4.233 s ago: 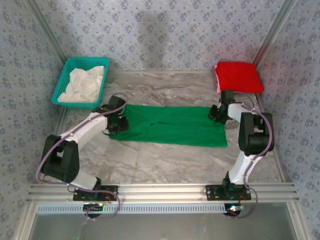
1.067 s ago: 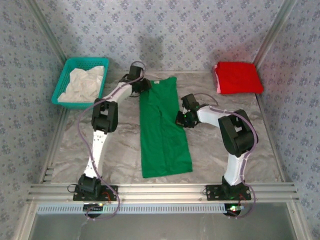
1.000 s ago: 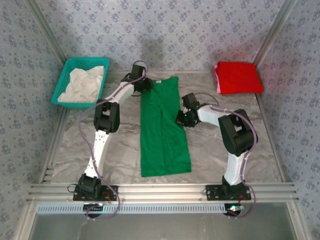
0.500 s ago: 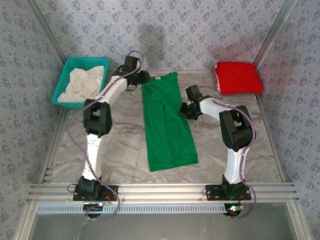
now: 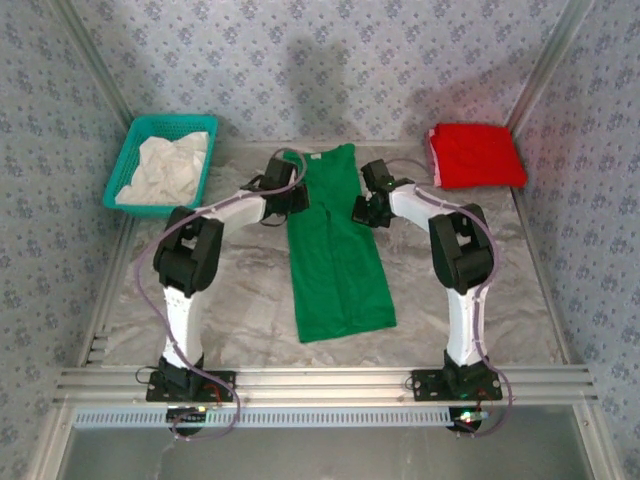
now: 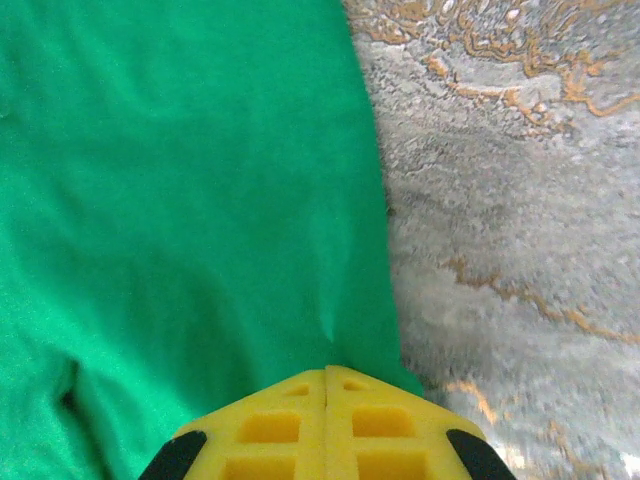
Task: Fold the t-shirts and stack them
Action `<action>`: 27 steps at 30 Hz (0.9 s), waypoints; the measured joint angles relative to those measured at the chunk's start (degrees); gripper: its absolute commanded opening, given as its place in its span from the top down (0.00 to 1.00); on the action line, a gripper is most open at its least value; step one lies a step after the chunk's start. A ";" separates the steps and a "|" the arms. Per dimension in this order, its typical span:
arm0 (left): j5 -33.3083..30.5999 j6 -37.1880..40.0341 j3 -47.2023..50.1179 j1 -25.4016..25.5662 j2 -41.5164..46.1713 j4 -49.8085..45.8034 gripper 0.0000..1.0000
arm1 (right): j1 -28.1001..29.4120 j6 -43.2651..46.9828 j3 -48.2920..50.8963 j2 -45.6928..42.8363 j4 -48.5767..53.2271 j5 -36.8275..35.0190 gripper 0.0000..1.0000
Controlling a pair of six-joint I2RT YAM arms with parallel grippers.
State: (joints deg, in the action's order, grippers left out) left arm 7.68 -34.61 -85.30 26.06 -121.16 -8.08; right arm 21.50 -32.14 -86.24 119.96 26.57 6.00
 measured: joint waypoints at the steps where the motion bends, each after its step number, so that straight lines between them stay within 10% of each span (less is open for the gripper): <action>1: -0.28 -0.90 -0.59 -0.31 -1.44 -1.03 1.00 | -0.13 -0.22 -0.37 0.90 -0.07 -0.07 1.00; 21: 4.76 -2.91 -41.90 -5.44 -27.89 -11.47 1.00 | -3.04 -14.69 -8.74 9.51 -11.45 5.38 1.00; 27: 4.50 -0.02 -36.20 -5.81 -23.02 -13.46 0.70 | -3.04 -14.56 -9.03 8.50 -9.14 6.01 0.90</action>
State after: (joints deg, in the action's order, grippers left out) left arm 12.19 -34.63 -121.49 20.25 -144.18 -21.54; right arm 18.46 -46.70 -95.26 128.46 17.43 12.01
